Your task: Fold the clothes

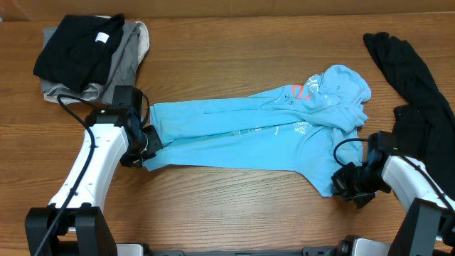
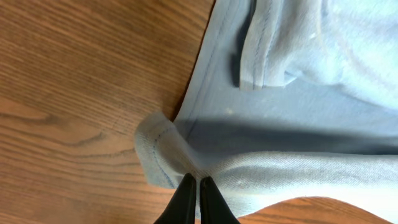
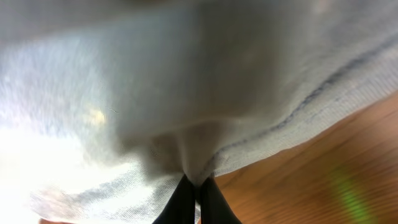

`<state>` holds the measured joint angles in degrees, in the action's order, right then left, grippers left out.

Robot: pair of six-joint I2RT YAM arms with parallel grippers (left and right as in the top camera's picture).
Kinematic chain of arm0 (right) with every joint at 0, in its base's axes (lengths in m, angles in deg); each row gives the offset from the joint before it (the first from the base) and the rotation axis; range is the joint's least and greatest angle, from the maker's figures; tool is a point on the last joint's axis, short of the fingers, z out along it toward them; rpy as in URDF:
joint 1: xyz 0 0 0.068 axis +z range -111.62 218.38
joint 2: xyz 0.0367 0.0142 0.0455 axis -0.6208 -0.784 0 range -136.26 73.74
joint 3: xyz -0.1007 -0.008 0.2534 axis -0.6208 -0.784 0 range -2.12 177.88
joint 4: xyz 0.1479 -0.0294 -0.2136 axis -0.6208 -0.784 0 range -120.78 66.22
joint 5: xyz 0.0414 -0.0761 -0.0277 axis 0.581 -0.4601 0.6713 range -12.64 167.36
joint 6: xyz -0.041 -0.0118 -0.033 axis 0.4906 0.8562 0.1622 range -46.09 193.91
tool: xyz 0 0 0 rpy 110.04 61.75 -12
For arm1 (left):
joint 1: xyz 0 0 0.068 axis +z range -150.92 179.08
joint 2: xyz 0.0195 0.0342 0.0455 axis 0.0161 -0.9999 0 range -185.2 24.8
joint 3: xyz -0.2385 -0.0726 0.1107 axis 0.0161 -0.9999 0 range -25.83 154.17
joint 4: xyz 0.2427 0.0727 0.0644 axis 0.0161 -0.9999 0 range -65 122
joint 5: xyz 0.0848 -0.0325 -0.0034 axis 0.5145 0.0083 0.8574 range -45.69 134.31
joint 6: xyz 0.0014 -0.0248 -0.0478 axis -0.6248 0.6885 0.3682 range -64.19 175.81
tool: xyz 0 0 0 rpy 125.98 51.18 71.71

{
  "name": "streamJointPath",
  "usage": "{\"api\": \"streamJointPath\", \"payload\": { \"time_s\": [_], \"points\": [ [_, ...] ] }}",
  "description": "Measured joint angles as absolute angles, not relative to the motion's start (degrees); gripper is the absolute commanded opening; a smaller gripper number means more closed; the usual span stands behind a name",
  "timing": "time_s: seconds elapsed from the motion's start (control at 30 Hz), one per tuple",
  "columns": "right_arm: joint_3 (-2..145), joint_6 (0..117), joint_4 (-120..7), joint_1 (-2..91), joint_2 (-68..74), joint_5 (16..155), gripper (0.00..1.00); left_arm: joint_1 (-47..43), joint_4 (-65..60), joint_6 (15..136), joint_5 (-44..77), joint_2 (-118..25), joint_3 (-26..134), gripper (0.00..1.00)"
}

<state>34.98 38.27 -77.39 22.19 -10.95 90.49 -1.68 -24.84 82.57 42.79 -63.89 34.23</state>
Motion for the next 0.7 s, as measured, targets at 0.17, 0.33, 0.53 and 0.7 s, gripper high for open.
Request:
{"api": "streamJointPath", "payload": {
  "time_s": [0.17,0.33,0.53,0.7],
  "points": [
    [39.2,41.0,-83.1,17.8,-10.2,88.8,0.04,-1.7,-26.7,82.4,42.2,-63.9,34.2,0.04],
    [50.2,45.8,-95.5,14.9,-7.2,88.1,0.04,-1.7,-29.3,81.0,37.0,-63.9,34.2,0.04],
    [63.1,51.2,-107.2,14.4,-5.5,86.7,0.04,-1.7,-35.8,78.2,32.1,-63.9,34.3,0.04],
    [67.3,54.3,-109.4,14.4,-5.5,86.2,0.04,-1.7,-38.9,76.8,31.3,-63.9,34.3,0.04]
  ]
}}
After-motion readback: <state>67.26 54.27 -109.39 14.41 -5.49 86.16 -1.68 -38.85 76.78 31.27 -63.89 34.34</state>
